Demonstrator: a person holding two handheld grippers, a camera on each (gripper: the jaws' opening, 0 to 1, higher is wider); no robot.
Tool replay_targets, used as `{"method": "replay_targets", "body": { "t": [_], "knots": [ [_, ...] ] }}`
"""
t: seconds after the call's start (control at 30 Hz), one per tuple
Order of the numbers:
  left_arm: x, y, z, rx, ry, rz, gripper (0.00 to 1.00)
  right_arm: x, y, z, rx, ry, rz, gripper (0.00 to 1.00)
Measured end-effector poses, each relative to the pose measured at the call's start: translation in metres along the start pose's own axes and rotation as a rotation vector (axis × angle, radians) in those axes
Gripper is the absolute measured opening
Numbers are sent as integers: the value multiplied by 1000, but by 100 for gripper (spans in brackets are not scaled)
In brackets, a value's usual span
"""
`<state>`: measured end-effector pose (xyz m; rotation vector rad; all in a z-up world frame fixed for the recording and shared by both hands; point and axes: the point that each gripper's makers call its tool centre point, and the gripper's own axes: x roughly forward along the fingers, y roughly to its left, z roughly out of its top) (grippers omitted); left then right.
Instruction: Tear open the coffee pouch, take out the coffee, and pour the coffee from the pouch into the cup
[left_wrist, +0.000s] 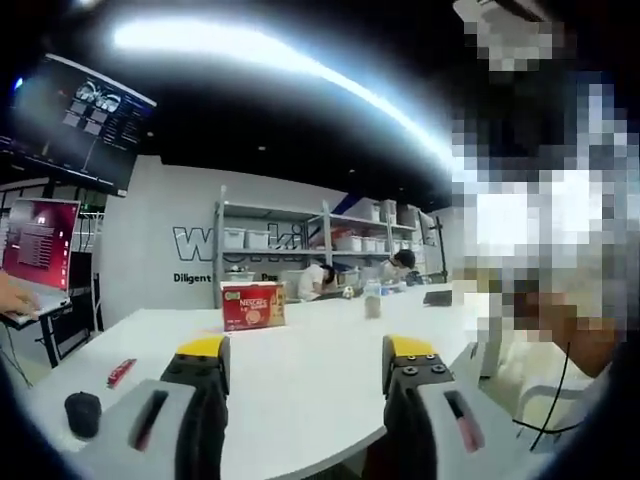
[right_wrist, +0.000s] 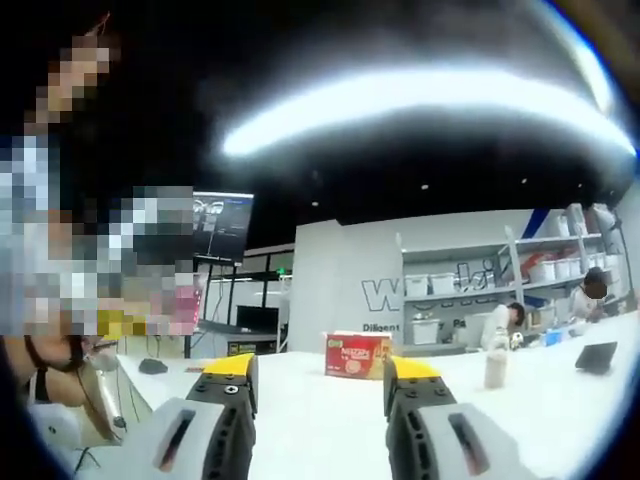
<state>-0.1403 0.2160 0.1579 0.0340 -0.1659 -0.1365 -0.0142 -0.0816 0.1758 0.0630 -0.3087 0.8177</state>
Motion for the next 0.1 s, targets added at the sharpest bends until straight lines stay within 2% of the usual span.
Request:
{"method": "replay_targets", "body": {
  "t": [0.1],
  "knots": [
    [0, -2, 0, 3, 0, -4, 64, 0, -1, 0, -4, 0, -2, 51]
  ]
}}
